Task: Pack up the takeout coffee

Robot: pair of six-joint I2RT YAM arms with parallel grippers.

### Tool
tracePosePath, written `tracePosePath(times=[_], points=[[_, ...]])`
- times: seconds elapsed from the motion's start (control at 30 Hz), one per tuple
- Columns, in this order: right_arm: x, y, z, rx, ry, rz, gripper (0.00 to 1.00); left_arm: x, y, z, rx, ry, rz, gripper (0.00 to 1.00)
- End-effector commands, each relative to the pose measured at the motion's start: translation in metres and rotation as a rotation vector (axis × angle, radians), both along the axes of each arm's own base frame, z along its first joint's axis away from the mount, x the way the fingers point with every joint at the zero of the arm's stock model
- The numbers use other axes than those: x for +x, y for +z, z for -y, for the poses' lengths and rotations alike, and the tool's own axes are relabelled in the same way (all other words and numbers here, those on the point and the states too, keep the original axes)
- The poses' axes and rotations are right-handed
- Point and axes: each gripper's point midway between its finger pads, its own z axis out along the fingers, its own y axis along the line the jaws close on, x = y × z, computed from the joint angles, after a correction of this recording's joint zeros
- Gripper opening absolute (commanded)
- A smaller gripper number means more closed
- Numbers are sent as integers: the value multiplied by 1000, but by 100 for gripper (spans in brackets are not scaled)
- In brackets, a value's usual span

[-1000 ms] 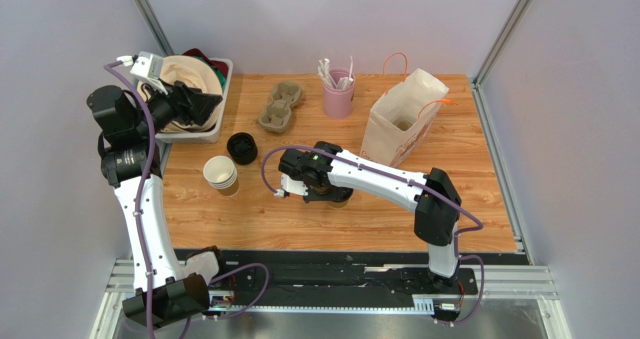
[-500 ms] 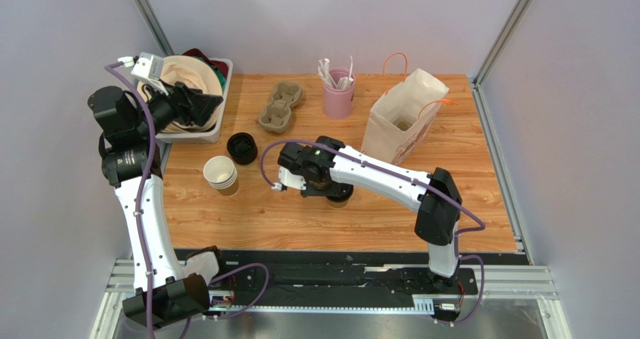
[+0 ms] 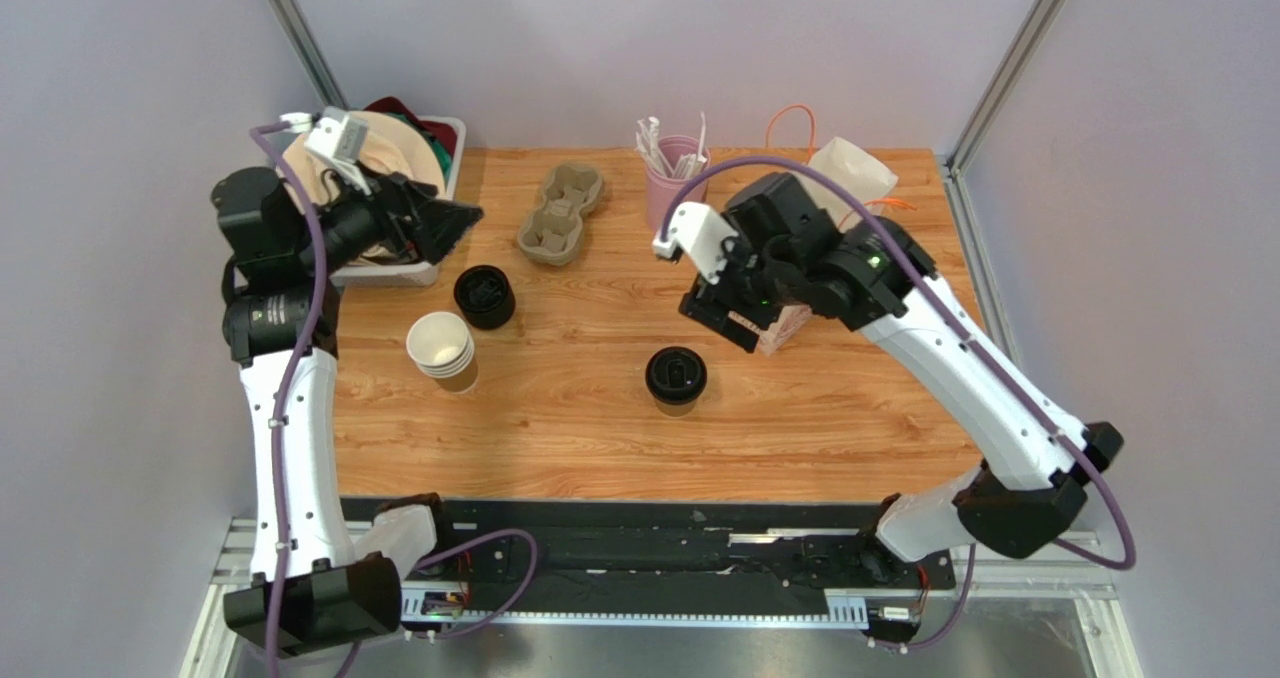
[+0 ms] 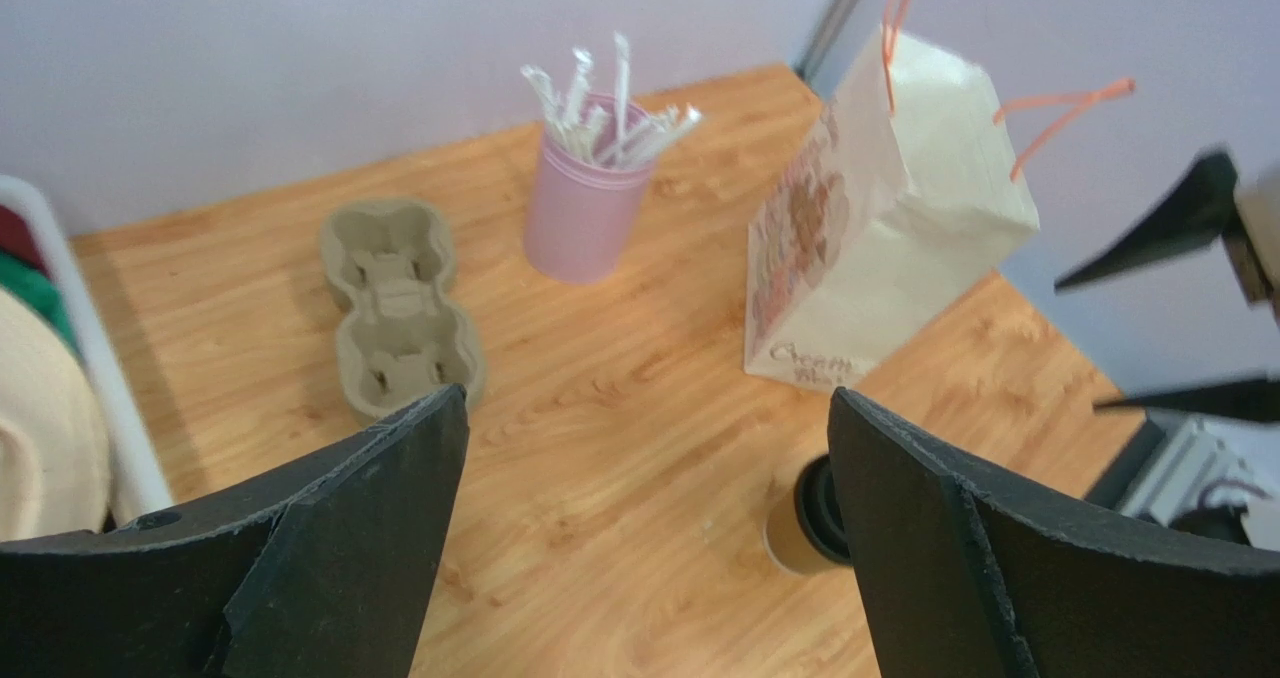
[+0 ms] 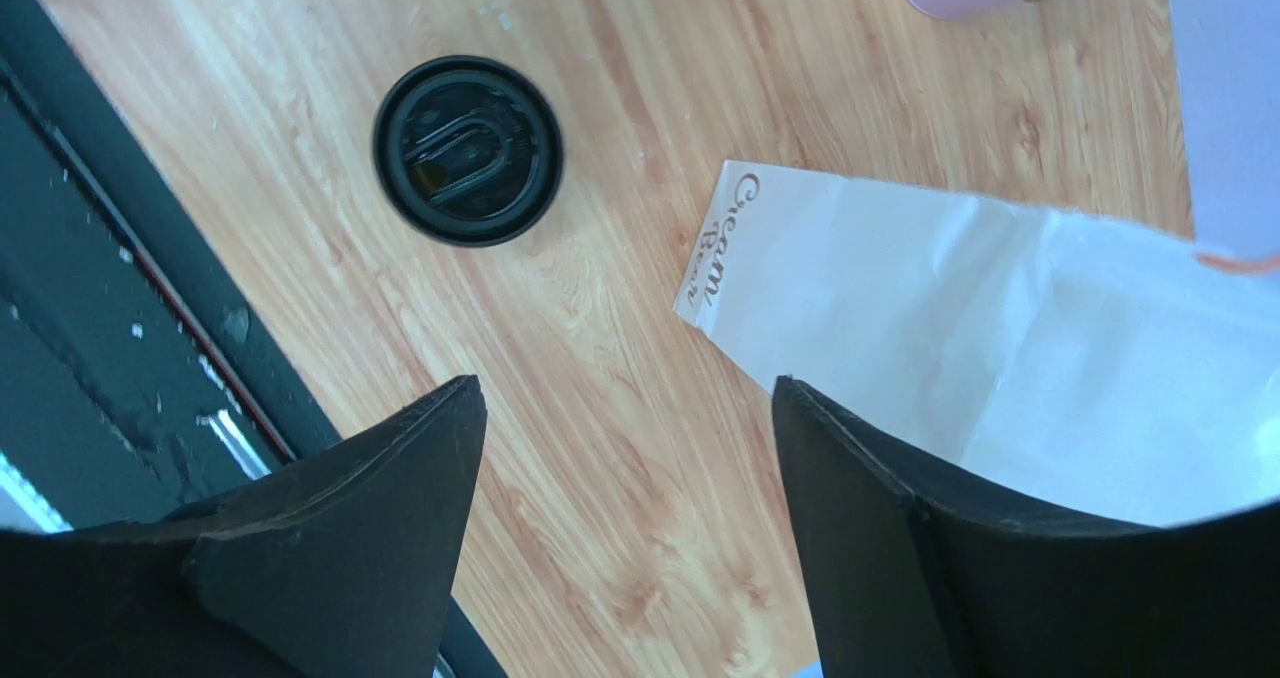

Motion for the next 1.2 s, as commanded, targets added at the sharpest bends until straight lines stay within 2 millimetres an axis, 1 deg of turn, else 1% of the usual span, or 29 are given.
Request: tracePosePath(times=[0.0, 0.03, 0.07, 0.1, 0.13, 0.17, 0.2, 0.23, 0.27, 0.3, 0.37, 0.4, 0.43, 0.47, 0.5, 0.57, 0.63, 0.67, 0.7, 0.73, 0.77, 0.83, 0.87, 0.93, 0.97, 1.03, 1.07, 1.13, 1.17], points=[[5, 4, 7, 190, -71, -36, 76, 1, -9, 33, 126, -65, -1, 98], [-1, 2, 7, 217, -58, -56, 76, -3, -14, 53, 150, -121, -11, 98], [-6, 1, 12, 242, -63, -47, 76, -5, -21, 60, 183, -129, -55, 98], [-7, -1, 16, 263, -76, -47, 77, -4, -36, 80, 224, -196, -87, 98], [-5, 1, 13, 304, -85, -31, 77, -2, -40, 86, 246, -205, -109, 98], [-11, -10, 19, 318, -96, -48, 77, -6, -54, 93, 259, -238, -168, 98], [-10, -11, 22, 357, -113, -60, 78, -4, -69, 105, 268, -281, -219, 98], [-7, -11, 21, 404, -136, -67, 79, -5, -80, 110, 276, -303, -254, 98], [-10, -23, 25, 415, -154, -95, 79, -8, -92, 114, 290, -323, -296, 98], [-9, -27, 28, 442, -172, -115, 79, -10, -106, 124, 304, -359, -337, 98], [-7, -35, 27, 486, -199, -140, 79, -14, -133, 134, 321, -399, -414, 98], [-10, -51, 27, 477, -209, -174, 79, -20, -141, 144, 330, -435, -430, 98], [-6, -52, 24, 497, -214, -160, 79, -26, -156, 148, 338, -456, -469, 98], [-5, -54, 25, 514, -236, -157, 79, -27, -166, 154, 339, -472, -495, 99], [-1, -66, 29, 497, -274, -152, 79, -34, -174, 163, 346, -504, -513, 99], [10, -68, 33, 504, -315, -120, 79, -43, -192, 176, 362, -547, -549, 99], [15, -74, 36, 478, -340, -122, 78, -44, -202, 182, 368, -566, -570, 99], [16, -75, 36, 469, -344, -124, 78, -46, -210, 189, 369, -583, -600, 99], [17, -76, 37, 459, -350, -123, 78, -47, -213, 193, 368, -596, -614, 99], [18, -76, 38, 456, -356, -122, 77, -47, -214, 198, 372, -606, -624, 99], [20, -75, 39, 454, -365, -113, 77, -48, -223, 204, 384, -622, -656, 99], [21, -74, 41, 456, -373, -103, 76, -48, -227, 212, 394, -637, -671, 99], [21, -74, 41, 457, -373, -102, 76, -50, -235, 218, 409, -651, -692, 99], [20, -71, 43, 465, -376, -89, 75, -51, -240, 224, 415, -663, -707, 99], [19, -73, 43, 464, -374, -89, 75, -53, -247, 229, 423, -675, -723, 99], [18, -71, 45, 468, -368, -80, 75, -50, -253, 232, 435, -669, -727, 99], [17, -72, 45, 467, -367, -81, 75, -49, -260, 233, 439, -673, -745, 99], [15, -72, 45, 469, -363, -77, 75, -45, -262, 236, 440, -670, -748, 99], [14, -72, 46, 469, -358, -77, 75, -44, -266, 237, 441, -674, -762, 99]])
